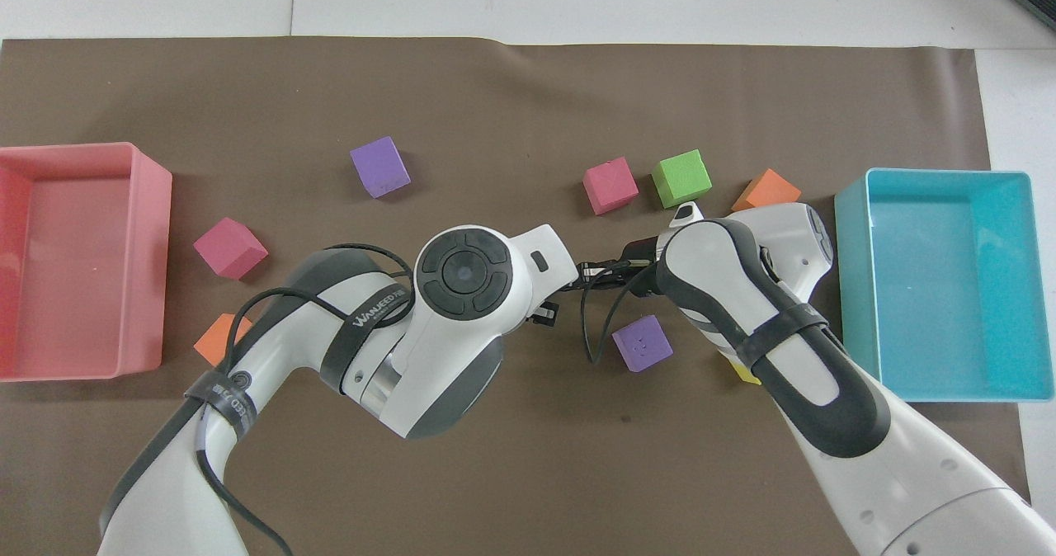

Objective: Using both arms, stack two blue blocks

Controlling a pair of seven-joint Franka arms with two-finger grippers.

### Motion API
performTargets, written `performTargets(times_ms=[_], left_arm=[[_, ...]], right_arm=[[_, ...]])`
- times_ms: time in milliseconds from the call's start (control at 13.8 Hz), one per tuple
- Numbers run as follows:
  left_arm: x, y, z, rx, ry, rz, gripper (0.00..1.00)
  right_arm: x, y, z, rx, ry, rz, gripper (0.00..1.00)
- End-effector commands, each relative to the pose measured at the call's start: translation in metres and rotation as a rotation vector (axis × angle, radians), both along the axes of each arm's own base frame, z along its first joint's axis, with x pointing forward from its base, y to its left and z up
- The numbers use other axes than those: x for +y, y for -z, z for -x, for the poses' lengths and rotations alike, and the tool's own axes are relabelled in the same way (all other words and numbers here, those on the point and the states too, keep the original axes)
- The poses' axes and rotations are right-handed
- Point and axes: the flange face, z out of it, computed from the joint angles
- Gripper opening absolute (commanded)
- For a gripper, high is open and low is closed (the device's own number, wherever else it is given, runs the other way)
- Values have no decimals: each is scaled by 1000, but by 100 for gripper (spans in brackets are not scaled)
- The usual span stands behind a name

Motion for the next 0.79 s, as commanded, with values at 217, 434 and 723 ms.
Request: performTargets(times_ms=[217, 434, 723], left_arm=[[3, 2, -1, 5, 6, 21, 5], [3, 3, 0, 18, -3, 27, 18], [2, 4, 1, 22, -4, 26, 23]], right_arm=[[-4, 1, 2, -29, 6, -15, 0], [-4, 1, 2, -29, 6, -15, 0], [-4, 1, 2, -29, 6, -15, 0]])
